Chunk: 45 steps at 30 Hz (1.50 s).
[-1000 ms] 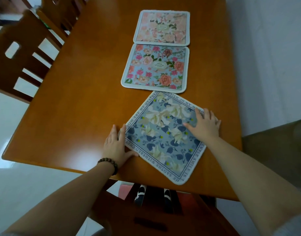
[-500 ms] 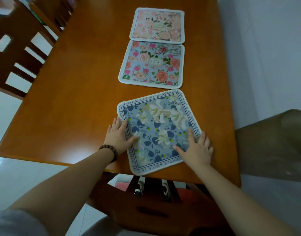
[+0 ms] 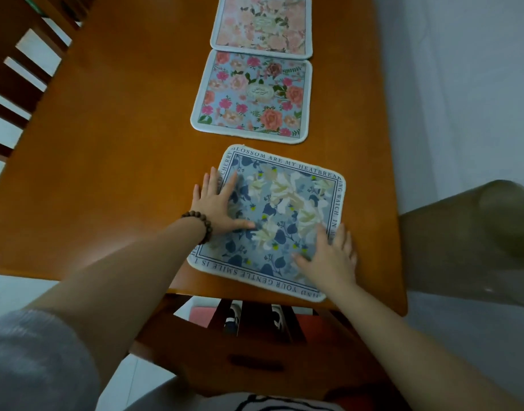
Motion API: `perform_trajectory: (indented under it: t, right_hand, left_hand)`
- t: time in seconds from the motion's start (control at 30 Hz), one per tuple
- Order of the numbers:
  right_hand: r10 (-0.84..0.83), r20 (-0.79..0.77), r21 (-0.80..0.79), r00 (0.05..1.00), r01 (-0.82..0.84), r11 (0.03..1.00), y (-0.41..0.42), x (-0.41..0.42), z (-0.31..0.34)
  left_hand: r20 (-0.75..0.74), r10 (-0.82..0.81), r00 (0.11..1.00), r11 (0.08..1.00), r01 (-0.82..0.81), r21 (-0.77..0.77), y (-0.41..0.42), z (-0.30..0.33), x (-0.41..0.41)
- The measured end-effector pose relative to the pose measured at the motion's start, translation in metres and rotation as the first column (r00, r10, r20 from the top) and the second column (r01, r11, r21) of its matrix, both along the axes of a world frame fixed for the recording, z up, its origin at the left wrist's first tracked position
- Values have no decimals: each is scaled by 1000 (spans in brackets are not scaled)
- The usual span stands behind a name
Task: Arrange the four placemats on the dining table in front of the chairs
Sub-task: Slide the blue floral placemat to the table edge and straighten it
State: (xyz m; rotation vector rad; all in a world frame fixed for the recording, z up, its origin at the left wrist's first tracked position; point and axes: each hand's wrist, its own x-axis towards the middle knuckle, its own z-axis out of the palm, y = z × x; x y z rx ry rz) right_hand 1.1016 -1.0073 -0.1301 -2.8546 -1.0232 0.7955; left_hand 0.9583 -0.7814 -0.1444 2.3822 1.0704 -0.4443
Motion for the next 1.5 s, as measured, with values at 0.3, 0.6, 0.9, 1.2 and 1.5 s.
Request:
perform_trajectory:
  t: [0.3,0.6,0.9,1.2,1.5]
  right_hand:
    - [365,86,11,927,-368,930,122,82,-15]
    - [409,145,-2,901,-413,911,118,89,-20]
    - [242,195,-50,950,-237,970,64,68,-21]
    - [53,200,-60,978,-42,997,10,10,-19]
    - [-59,87,186,994,42,982,20,29,-10]
  left_hand:
    - [-156,-219,963,973,228,40,-51,-9,-71]
    - [-27,-65,998,991,68,115,-39,-2,-84]
    - [10,119,993,979,-119,167,6,4,-84]
    - [104,167,980,974,-181,137,39,7,-46]
    - [194,83,977,990,-103,95,37,-1,-43]
